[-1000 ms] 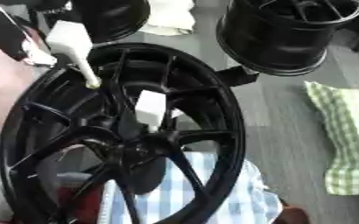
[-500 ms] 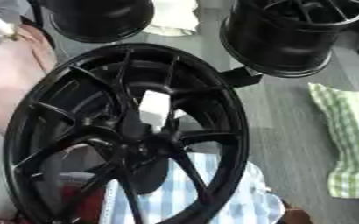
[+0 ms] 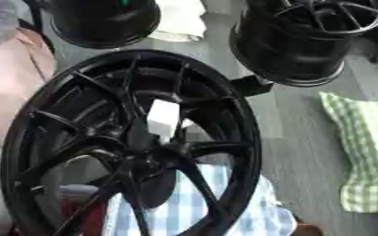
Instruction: Pull the pin out of the wheel hub.
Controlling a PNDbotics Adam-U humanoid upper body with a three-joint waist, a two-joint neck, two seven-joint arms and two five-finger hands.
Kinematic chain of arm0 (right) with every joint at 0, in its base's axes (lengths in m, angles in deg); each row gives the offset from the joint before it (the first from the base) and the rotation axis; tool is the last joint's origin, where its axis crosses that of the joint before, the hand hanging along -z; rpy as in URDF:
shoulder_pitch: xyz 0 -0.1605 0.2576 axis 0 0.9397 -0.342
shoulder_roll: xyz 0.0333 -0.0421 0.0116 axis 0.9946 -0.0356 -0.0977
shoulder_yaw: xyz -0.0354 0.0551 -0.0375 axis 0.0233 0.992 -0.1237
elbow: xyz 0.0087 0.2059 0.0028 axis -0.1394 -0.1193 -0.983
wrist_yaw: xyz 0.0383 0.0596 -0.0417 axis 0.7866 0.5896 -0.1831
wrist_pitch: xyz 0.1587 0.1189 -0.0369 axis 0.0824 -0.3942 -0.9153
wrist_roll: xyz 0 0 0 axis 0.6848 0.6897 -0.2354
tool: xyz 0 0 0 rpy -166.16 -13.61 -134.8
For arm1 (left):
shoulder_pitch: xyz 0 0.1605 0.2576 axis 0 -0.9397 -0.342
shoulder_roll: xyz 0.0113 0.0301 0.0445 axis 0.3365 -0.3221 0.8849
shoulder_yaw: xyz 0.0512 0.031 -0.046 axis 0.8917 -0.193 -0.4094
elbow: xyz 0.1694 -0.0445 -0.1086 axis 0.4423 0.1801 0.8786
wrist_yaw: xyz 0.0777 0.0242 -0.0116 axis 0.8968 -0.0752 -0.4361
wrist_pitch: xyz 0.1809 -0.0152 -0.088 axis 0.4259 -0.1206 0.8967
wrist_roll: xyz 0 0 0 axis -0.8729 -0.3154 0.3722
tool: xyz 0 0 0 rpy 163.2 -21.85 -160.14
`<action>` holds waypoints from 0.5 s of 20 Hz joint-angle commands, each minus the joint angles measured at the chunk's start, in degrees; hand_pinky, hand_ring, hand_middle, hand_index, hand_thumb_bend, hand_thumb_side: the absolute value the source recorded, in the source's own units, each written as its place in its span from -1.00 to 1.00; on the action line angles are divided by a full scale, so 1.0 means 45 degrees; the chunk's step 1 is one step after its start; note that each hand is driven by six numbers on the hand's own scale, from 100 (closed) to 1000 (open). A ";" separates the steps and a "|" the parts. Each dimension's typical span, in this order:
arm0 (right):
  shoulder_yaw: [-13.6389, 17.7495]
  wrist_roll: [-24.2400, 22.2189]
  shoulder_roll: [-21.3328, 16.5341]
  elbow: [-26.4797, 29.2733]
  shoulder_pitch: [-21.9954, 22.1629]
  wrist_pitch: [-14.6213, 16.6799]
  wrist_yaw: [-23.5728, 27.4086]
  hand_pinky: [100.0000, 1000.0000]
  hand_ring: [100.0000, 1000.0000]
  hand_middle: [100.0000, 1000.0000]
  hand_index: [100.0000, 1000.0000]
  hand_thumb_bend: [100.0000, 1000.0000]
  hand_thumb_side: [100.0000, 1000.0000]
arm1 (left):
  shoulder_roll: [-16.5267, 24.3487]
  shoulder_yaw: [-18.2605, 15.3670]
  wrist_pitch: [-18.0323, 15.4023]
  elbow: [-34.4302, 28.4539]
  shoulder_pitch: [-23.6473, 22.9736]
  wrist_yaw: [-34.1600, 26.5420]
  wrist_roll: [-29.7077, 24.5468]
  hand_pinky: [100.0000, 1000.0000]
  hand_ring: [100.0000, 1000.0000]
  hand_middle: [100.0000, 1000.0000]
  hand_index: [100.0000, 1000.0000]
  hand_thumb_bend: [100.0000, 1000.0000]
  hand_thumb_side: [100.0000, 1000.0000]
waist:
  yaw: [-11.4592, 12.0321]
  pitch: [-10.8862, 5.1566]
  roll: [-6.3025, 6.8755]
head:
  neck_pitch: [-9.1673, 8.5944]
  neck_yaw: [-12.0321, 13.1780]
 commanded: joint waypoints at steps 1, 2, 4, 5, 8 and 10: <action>0.0241 0.0104 -0.0473 0.0229 -0.0144 0.0019 -0.0075 0.54 0.36 0.14 0.32 -1.00 -0.05 | 0.0120 -0.0493 -0.0054 0.0341 -0.0407 0.0167 0.0629 0.34 -0.02 -0.32 0.09 -1.00 -0.80 | -0.0033 -0.0169 0.0059 | -0.0222 -0.0009; 0.0238 0.0100 -0.0461 0.0241 -0.0159 0.0023 -0.0076 0.54 0.36 0.14 0.32 -1.00 -0.05 | 0.0031 -0.0493 -0.0072 0.0462 -0.0562 0.0215 0.0723 0.34 -0.02 -0.31 0.10 -1.00 -0.78 | -0.0047 -0.0165 0.0046 | -0.0227 0.0011; 0.0239 0.0095 -0.0439 0.0257 -0.0174 0.0023 -0.0080 0.54 0.36 0.14 0.32 -1.00 -0.05 | -0.0158 -0.0459 -0.0155 0.0715 -0.0851 0.0321 0.0814 0.38 0.04 -0.23 0.18 -0.92 -0.65 | -0.0080 -0.0157 0.0018 | -0.0256 0.0033; 0.0247 0.0102 -0.0430 0.0259 -0.0178 0.0023 -0.0080 0.54 0.36 0.14 0.32 -1.00 -0.05 | -0.0245 -0.0455 -0.0203 0.0861 -0.0993 0.0395 0.0836 0.40 0.07 -0.18 0.24 -0.86 -0.57 | -0.0096 -0.0153 0.0003 | -0.0290 0.0038; 0.0279 0.0136 -0.0426 0.0260 -0.0164 0.0029 -0.0079 0.54 0.36 0.14 0.32 -1.00 -0.05 | -0.0423 -0.0480 -0.0493 0.1124 -0.1288 0.0587 0.0647 0.59 0.38 0.22 0.63 -0.26 0.02 | -0.0120 -0.0150 -0.0021 | -0.0316 0.0035; 0.0302 0.0162 -0.0430 0.0270 -0.0152 0.0043 -0.0081 0.54 0.37 0.14 0.32 -1.00 -0.05 | -0.0463 -0.0541 -0.0741 0.1243 -0.1407 0.0908 0.0406 0.72 0.62 0.50 0.79 0.02 0.07 | -0.0102 -0.0158 -0.0021 | -0.0268 0.0045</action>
